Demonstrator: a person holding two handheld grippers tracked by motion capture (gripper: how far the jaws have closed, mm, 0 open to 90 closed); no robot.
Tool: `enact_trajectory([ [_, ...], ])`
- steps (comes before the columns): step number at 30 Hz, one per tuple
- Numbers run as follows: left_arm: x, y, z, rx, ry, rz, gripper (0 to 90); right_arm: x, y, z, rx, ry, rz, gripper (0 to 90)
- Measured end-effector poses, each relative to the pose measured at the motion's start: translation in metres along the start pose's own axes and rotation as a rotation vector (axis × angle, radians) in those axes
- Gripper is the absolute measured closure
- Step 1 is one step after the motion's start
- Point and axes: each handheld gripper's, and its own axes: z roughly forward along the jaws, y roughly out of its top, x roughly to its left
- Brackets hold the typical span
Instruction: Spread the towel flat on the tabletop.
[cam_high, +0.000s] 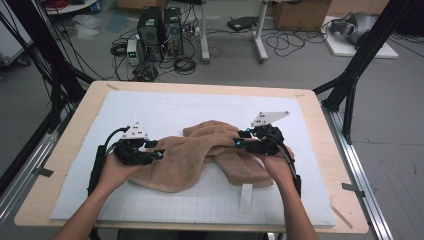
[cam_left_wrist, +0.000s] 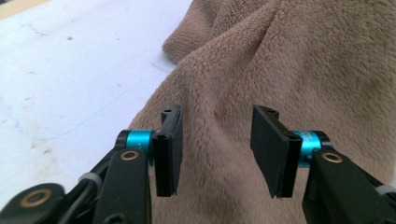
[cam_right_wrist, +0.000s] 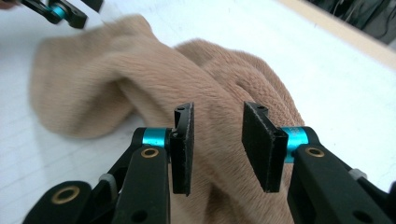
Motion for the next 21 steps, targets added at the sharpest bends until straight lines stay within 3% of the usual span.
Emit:
enact_trajectory([
  [3, 0.001, -0.009, -0.005, 0.002, 0.008, -0.013, 53.8, 0.013, -0.006, -0.011, -0.030, -0.009, -0.022, 64.1],
  [7, 0.003, -0.021, -0.001, 0.025, 0.005, -0.040, 53.8, 0.022, -0.011, -0.012, -0.032, 0.009, -0.036, 64.5],
  [8, 0.004, -0.023, 0.001, 0.036, 0.003, -0.042, 53.8, 0.027, -0.015, -0.007, -0.011, 0.014, -0.060, 64.5],
  [12, 0.004, -0.029, 0.013, 0.106, 0.017, -0.036, 52.1, 0.029, -0.018, 0.002, -0.005, 0.011, -0.063, 62.7],
  [16, 0.008, -0.032, 0.025, 0.164, 0.016, -0.061, 50.7, 0.027, -0.012, 0.013, -0.003, 0.000, -0.065, 55.9],
  [17, 0.009, -0.033, 0.029, 0.177, -0.001, -0.058, 55.5, 0.025, -0.010, 0.015, -0.007, -0.001, -0.060, 52.7],
  [18, 0.009, -0.032, 0.029, 0.178, 0.017, -0.056, 64.4, 0.021, -0.004, 0.024, -0.003, -0.011, -0.048, 51.6],
  [19, 0.009, -0.032, 0.029, 0.177, 0.016, -0.056, 64.4, 0.021, -0.004, 0.024, -0.003, -0.011, -0.048, 51.6],
  [21, 0.009, -0.032, 0.029, 0.175, 0.003, -0.051, 75.1, 0.019, 0.000, 0.034, 0.004, -0.021, -0.057, 54.4],
])
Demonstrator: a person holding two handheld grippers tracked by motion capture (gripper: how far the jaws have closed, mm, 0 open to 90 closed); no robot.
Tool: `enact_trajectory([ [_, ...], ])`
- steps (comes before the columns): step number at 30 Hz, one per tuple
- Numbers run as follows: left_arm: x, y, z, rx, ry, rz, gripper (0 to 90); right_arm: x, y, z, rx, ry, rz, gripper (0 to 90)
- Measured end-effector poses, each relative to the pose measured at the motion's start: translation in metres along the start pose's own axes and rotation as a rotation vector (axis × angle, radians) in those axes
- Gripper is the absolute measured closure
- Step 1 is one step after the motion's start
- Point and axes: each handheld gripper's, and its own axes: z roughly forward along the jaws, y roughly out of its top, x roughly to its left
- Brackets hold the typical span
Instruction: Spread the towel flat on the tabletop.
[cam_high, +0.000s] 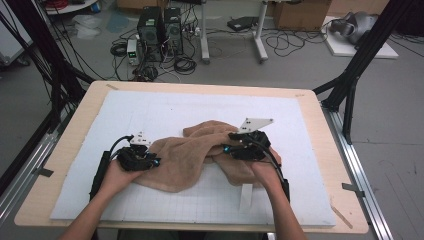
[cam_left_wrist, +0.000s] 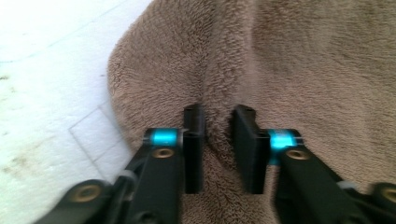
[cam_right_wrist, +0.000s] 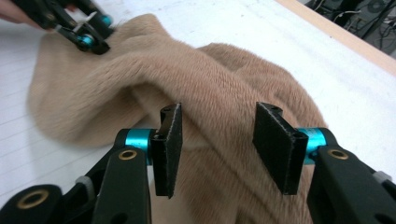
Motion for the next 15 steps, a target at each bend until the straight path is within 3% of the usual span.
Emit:
enact_trajectory([
  [1, -0.001, 0.000, 0.000, 0.002, -0.009, 0.009, 81.7, -0.002, 0.003, 0.009, 0.029, -0.002, -0.011, 68.9],
  [2, -0.003, 0.000, -0.001, 0.005, -0.007, 0.022, 81.7, -0.002, 0.003, 0.009, 0.029, -0.002, -0.011, 68.9],
  [5, -0.010, 0.001, -0.003, 0.003, -0.025, 0.049, 83.7, -0.005, 0.002, 0.010, 0.028, 0.065, 0.000, 83.3],
  [8, -0.017, 0.002, -0.010, -0.031, -0.036, 0.069, 83.9, -0.004, 0.002, 0.000, 0.025, 0.081, -0.012, 84.0],
  [10, -0.023, 0.004, -0.016, -0.062, -0.048, 0.076, 84.1, -0.002, -0.001, -0.021, 0.019, 0.089, -0.028, 84.6],
  [11, -0.028, 0.005, -0.020, -0.084, -0.057, 0.077, 84.1, -0.002, -0.001, -0.021, 0.019, 0.089, -0.028, 84.6],
  [12, -0.032, 0.006, -0.023, -0.100, -0.066, 0.087, 84.2, -0.001, -0.003, -0.037, 0.005, 0.093, -0.028, 84.8],
  [14, -0.042, 0.009, -0.029, -0.122, -0.086, 0.105, 84.2, 0.001, -0.003, -0.053, 0.005, 0.089, -0.033, 84.9],
  [15, -0.045, 0.011, -0.031, -0.130, -0.090, 0.113, 84.2, 0.001, -0.003, -0.053, 0.005, 0.089, -0.033, 84.9],
])
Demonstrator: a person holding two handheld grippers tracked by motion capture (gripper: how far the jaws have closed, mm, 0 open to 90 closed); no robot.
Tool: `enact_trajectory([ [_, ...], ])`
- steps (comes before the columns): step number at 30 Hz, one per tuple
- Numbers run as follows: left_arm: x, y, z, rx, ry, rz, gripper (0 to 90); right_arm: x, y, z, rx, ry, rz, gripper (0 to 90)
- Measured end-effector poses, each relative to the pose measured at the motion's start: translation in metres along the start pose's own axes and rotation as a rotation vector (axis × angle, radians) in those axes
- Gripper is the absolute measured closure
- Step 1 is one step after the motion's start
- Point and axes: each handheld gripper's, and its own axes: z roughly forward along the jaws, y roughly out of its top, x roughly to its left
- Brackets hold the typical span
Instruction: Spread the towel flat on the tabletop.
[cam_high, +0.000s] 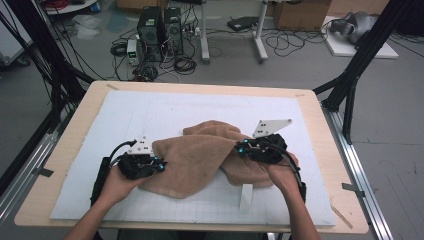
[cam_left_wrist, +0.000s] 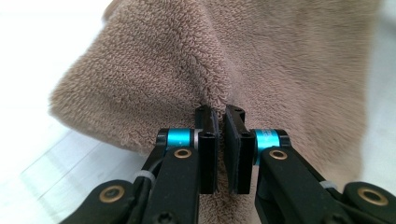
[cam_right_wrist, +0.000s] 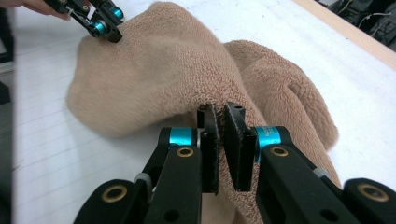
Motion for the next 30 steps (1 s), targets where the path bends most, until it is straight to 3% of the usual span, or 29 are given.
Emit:
enact_trajectory([
  [3, -0.015, 0.010, -0.007, -0.030, -0.026, 0.031, 84.2, 0.006, 0.004, -0.029, -0.023, -0.007, -0.015, 84.9],
  [8, -0.031, 0.026, -0.016, -0.086, -0.081, 0.061, 84.2, 0.008, 0.013, -0.054, -0.020, -0.011, -0.028, 84.9],
  [9, -0.033, 0.028, -0.016, -0.091, -0.088, 0.067, 84.2, 0.006, 0.019, -0.063, -0.012, -0.031, -0.037, 84.9],
  [12, -0.032, 0.027, -0.011, -0.070, -0.074, 0.077, 84.2, 0.001, 0.023, -0.060, 0.014, -0.038, -0.034, 84.8],
  [15, -0.021, 0.019, -0.002, -0.039, -0.032, 0.058, 84.2, -0.013, 0.026, -0.036, 0.033, -0.025, 0.004, 84.7],
  [16, -0.016, 0.016, 0.001, -0.022, -0.004, 0.053, 84.2, -0.023, 0.028, -0.012, 0.055, -0.019, 0.025, 84.5],
  [17, -0.010, 0.013, 0.003, -0.014, 0.018, 0.038, 84.2, -0.027, 0.029, 0.001, 0.063, -0.015, 0.040, 84.5],
  [18, -0.004, 0.009, 0.003, -0.015, 0.032, 0.011, 84.2, -0.027, 0.029, 0.001, 0.063, -0.015, 0.040, 84.5],
  [19, 0.003, 0.005, 0.003, -0.010, 0.051, -0.010, 84.3, -0.035, 0.033, 0.027, 0.088, 0.001, 0.045, 84.5],
  [20, 0.009, 0.002, 0.003, -0.008, 0.070, -0.033, 84.3, -0.038, 0.034, 0.039, 0.102, 0.008, 0.058, 84.5],
  [21, 0.016, -0.002, 0.003, -0.006, 0.081, -0.054, 84.3, -0.038, 0.034, 0.039, 0.102, 0.008, 0.058, 84.5],
  [22, 0.021, -0.005, 0.003, -0.004, 0.094, -0.072, 84.3, -0.046, 0.034, 0.063, 0.140, 0.022, 0.082, 84.5],
  [27, 0.031, -0.009, 0.013, 0.031, 0.109, -0.083, 84.2, -0.055, 0.030, 0.092, 0.168, 0.029, 0.123, 84.2],
  [30, 0.032, -0.009, 0.020, 0.049, 0.098, -0.078, 83.3, -0.058, 0.028, 0.092, 0.149, 0.033, 0.135, 79.4],
])
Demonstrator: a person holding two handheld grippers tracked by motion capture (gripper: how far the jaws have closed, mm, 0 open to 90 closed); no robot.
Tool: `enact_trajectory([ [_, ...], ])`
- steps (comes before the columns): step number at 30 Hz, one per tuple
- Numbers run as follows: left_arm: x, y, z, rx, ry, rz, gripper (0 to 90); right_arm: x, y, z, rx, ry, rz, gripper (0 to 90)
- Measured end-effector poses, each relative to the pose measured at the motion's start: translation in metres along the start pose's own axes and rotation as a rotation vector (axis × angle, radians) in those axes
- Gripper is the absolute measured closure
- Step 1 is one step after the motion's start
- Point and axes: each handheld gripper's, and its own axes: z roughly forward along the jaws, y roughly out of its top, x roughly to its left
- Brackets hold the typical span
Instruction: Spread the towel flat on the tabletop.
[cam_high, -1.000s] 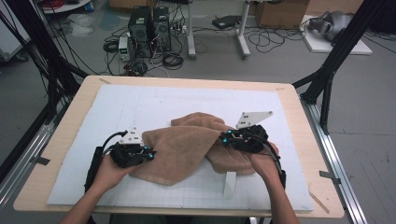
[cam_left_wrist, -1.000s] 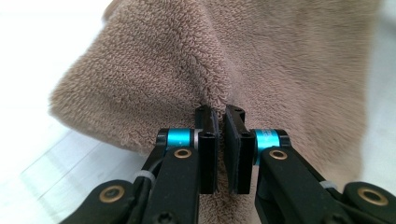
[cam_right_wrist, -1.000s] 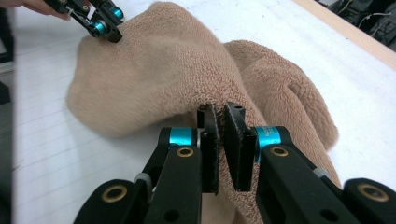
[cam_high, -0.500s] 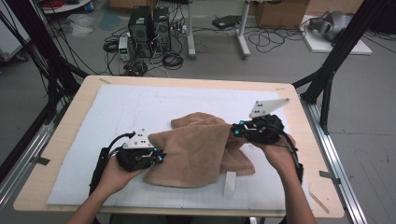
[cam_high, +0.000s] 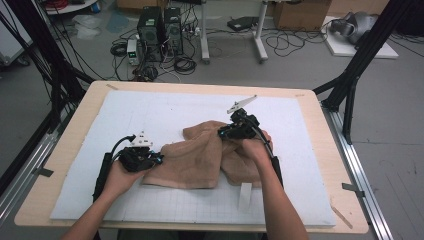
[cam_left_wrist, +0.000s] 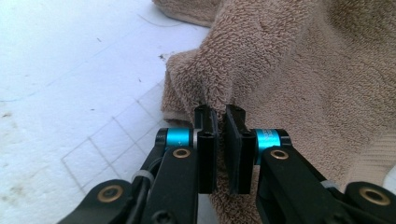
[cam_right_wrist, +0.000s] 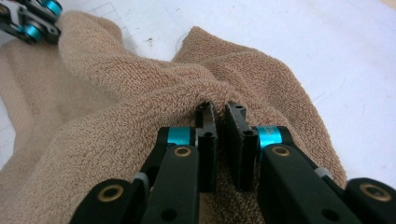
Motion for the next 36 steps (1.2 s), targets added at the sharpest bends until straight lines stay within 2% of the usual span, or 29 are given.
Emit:
enact_trajectory([
  [2, -0.001, 0.000, 0.000, -0.001, 0.000, 0.008, 82.8, 0.001, 0.000, -0.004, -0.010, -0.002, -0.002, 76.7],
  [3, -0.002, 0.000, 0.000, -0.002, 0.004, 0.006, 81.7, 0.004, 0.000, -0.010, -0.022, -0.009, -0.008, 72.7],
  [6, -0.003, 0.001, -0.004, -0.010, 0.005, 0.004, 78.8, 0.012, -0.003, -0.028, -0.070, -0.020, -0.030, 69.9],
  [11, -0.005, 0.001, -0.011, -0.028, 0.009, 0.000, 71.3, 0.032, -0.016, -0.056, -0.119, -0.055, -0.074, 69.2],
  [14, -0.007, 0.001, -0.010, -0.027, 0.011, 0.000, 69.3, 0.044, -0.027, -0.064, -0.135, -0.065, -0.092, 70.4],
  [15, -0.007, 0.001, -0.009, -0.021, 0.009, 0.004, 69.0, 0.050, -0.034, -0.064, -0.144, -0.062, -0.105, 71.4],
  [18, -0.009, 0.002, -0.003, -0.001, 0.005, 0.013, 69.0, 0.054, -0.041, -0.058, -0.128, -0.077, -0.119, 72.0],
  [23, -0.011, 0.003, 0.007, 0.026, 0.000, 0.027, 67.6, 0.054, -0.053, -0.036, -0.105, -0.083, -0.101, 70.9],
  [25, -0.009, 0.002, 0.012, 0.036, -0.008, 0.021, 67.5, 0.054, -0.055, -0.027, -0.098, -0.089, -0.097, 68.8],
  [29, -0.006, 0.003, 0.017, 0.038, -0.026, -0.005, 65.5, 0.057, -0.048, -0.007, -0.079, -0.133, -0.097, 64.3],
  [30, -0.005, 0.003, 0.018, 0.039, -0.028, -0.004, 65.5, 0.057, -0.048, -0.007, -0.079, -0.133, -0.097, 64.3],
  [31, -0.005, 0.003, 0.017, 0.042, -0.030, 0.000, 66.3, 0.057, -0.046, -0.001, -0.067, -0.141, -0.100, 69.2],
  [32, -0.005, 0.003, 0.017, 0.044, -0.032, 0.001, 66.3, 0.057, -0.046, -0.001, -0.067, -0.141, -0.100, 69.2],
  [33, -0.006, 0.003, 0.017, 0.041, -0.033, 0.003, 70.7, 0.057, -0.045, 0.001, -0.059, -0.125, -0.102, 78.7],
  [34, -0.006, 0.003, 0.016, 0.044, -0.033, 0.010, 70.7, 0.057, -0.045, 0.001, -0.059, -0.125, -0.102, 78.7],
  [35, -0.006, 0.003, 0.016, 0.042, -0.035, 0.008, 77.6, 0.056, -0.046, -0.002, -0.066, -0.102, -0.093, 83.1],
  [36, -0.006, 0.003, 0.014, 0.040, -0.037, 0.010, 80.0, 0.056, -0.046, -0.005, -0.074, -0.087, -0.089, 83.5],
])
